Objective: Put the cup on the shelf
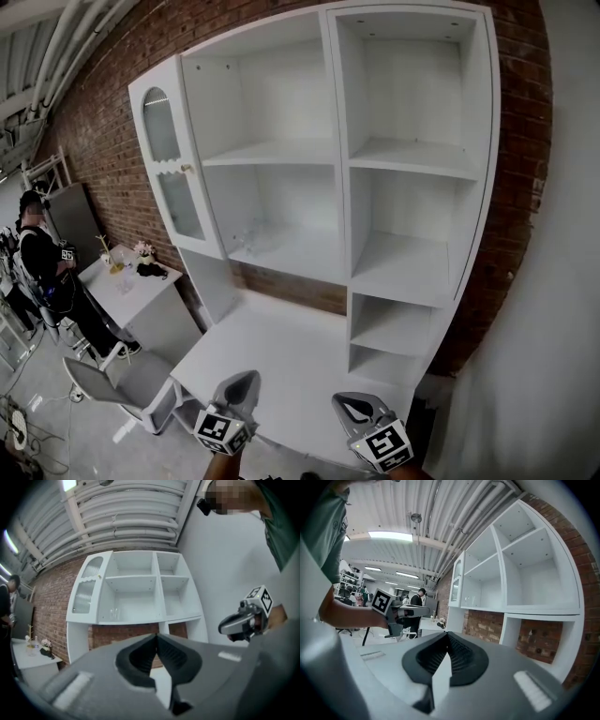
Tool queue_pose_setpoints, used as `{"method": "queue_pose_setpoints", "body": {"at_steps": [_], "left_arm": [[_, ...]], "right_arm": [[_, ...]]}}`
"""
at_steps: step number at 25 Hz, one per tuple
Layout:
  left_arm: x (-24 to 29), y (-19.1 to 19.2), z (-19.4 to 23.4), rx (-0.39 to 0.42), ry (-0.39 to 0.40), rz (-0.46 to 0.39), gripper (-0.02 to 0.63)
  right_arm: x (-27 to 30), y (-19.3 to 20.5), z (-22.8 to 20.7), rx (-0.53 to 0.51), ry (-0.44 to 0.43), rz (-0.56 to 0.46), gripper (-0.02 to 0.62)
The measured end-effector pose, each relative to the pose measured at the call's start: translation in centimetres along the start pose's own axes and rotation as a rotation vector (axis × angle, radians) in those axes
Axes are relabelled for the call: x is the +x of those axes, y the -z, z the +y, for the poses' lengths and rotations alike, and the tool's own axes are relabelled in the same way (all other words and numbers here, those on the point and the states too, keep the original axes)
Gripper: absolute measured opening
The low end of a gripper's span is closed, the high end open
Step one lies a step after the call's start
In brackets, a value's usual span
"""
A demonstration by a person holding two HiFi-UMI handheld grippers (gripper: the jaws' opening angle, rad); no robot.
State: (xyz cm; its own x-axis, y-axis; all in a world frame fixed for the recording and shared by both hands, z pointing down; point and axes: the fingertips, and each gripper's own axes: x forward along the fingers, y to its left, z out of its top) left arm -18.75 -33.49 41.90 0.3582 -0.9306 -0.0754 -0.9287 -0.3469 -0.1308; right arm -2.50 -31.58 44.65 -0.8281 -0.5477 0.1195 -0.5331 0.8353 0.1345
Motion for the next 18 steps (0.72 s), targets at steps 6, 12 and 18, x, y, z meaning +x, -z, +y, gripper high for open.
{"method": "queue_pose_setpoints", "body": {"at_steps": [6, 12, 18], "left_arm": [[-2.4, 1.4, -3.6, 0.054, 0.031, 0.056, 0.003], [-3.4, 2.8, -6.0, 0.056, 0.064, 0.090, 0.003], [-3.6, 3.4, -7.0, 0.038, 0.076, 0.098, 0.003]], "right_arm": [[-1.5, 0.0, 0.7, -0.026, -0.007, 0.002, 0.006], [-2.7, 0.9, 0.9, -0.014, -0.009, 0.017, 0.006], [-3.7, 1.3, 0.7, -0.004, 0.003, 0.021, 0.006]]}}
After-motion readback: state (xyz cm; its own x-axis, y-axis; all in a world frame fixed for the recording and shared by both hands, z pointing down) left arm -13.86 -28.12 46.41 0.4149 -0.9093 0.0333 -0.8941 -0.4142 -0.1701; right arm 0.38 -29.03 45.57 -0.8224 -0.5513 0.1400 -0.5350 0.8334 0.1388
